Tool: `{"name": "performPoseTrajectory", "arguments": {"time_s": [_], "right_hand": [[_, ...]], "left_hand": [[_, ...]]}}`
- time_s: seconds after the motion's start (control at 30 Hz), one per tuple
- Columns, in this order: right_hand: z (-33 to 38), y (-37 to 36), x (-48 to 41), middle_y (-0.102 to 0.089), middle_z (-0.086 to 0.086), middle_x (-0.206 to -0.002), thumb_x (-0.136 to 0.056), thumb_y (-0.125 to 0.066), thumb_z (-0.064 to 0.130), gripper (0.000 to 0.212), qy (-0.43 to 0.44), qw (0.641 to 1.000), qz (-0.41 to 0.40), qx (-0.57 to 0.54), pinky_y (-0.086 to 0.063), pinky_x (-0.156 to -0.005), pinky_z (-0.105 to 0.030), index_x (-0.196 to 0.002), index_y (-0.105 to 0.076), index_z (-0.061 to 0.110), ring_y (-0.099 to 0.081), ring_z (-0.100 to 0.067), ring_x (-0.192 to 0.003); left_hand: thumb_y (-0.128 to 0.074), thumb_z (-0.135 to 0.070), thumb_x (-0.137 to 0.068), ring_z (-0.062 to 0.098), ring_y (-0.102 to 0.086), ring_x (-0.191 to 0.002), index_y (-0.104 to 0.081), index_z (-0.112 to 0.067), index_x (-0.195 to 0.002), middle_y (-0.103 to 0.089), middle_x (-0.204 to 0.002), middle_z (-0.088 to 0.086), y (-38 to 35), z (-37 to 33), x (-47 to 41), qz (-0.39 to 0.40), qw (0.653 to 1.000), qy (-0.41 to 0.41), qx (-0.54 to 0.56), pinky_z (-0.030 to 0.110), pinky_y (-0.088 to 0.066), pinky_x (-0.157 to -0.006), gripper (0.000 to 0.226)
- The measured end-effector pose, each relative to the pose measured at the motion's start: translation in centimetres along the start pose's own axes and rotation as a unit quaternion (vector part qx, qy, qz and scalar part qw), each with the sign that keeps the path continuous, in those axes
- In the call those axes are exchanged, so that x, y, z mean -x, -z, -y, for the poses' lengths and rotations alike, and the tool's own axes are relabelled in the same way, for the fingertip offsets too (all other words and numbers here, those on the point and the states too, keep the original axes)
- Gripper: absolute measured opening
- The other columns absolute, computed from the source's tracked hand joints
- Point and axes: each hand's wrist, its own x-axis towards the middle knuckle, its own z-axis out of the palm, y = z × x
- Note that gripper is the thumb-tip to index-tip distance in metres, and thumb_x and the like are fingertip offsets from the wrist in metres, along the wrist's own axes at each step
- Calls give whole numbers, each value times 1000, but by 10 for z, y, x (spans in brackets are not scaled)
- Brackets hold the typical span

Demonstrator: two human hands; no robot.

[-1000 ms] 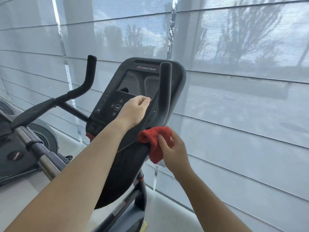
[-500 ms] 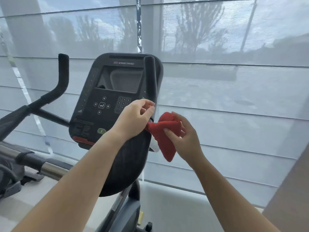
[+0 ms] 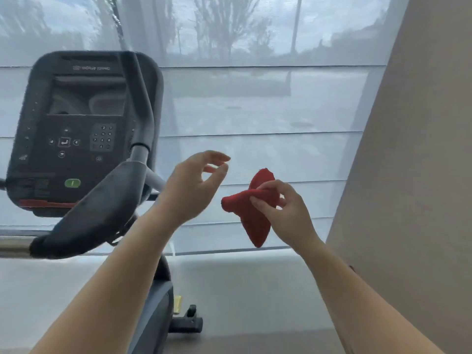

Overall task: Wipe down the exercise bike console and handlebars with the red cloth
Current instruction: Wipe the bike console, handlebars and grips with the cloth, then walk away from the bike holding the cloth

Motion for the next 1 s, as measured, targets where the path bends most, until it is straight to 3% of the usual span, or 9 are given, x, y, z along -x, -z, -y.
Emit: {"name": "performPoseTrajectory", "arguments": {"time_s": [0.13, 0.27, 0.33, 0.43, 0.53, 0.77, 1.0], "right_hand": [[-20, 79, 66, -55, 10, -103, -75, -76, 27, 19, -38, 996, -52, 62, -44, -88, -22, -78, -64, 42, -56, -2, -98], [-36, 156, 144, -53, 7, -109, -76, -75, 28, 14, -104, 982, -108, 115, -37, -90, -11, -79, -67, 40, -51, 0, -107], [-39, 188, 185, -54, 6, -107, -77, -74, 26, 16, -128, 973, -146, 121, -36, -84, -3, -78, -67, 41, -51, 6, -101], [-39, 228, 245, -56, 7, -102, -80, -72, 26, 16, -161, 956, -202, 137, -41, -82, -10, -81, -67, 40, -55, 3, -97], [-39, 259, 303, -61, 5, -102, -80, -71, 29, 11, -203, 932, -262, 147, -47, -84, -24, -85, -66, 38, -59, -8, -97], [-38, 285, 418, -66, 4, -100, -72, -74, 25, 25, -304, 840, -418, 168, -50, -86, -35, -90, -61, 37, -61, -16, -95], [-20, 263, 486, -63, 14, -101, -69, -76, 18, 33, -380, 732, -510, 245, -42, -80, -20, -97, -61, 28, -54, -3, -89]], "left_hand": [[-51, -35, -91, -12, -55, -95, -62, -32, -107, -62, -104, -22, -78, -29, 45, 86, 996, -5, 34, 19, -47, -81, 19], [-54, -33, -90, -13, -57, -91, -63, -37, -100, -62, -101, -26, -152, -69, 101, 186, 978, -1, 98, 21, -47, -72, 14], [-55, -32, -90, -14, -57, -91, -64, -35, -100, -63, -100, -25, -184, -92, 128, 232, 965, -15, 118, 22, -48, -75, 14], [-56, -29, -90, -12, -58, -91, -65, -30, -100, -65, -101, -21, -227, -127, 164, 306, 939, -40, 154, 29, -51, -84, 13], [-57, -29, -90, -11, -57, -93, -64, -29, -100, -63, -104, -17, -265, -155, 199, 384, 903, -65, 182, 34, -51, -87, 13], [-54, -37, -88, -12, -55, -95, -58, -46, -96, -60, -103, -23, -333, -196, 256, 535, 807, -168, 187, 29, -50, -84, 12], [-52, -29, -92, 1, -57, -101, -61, -30, -112, -60, -113, -15, -379, -211, 294, 662, 671, -307, 134, 24, -43, -85, 22]]}}
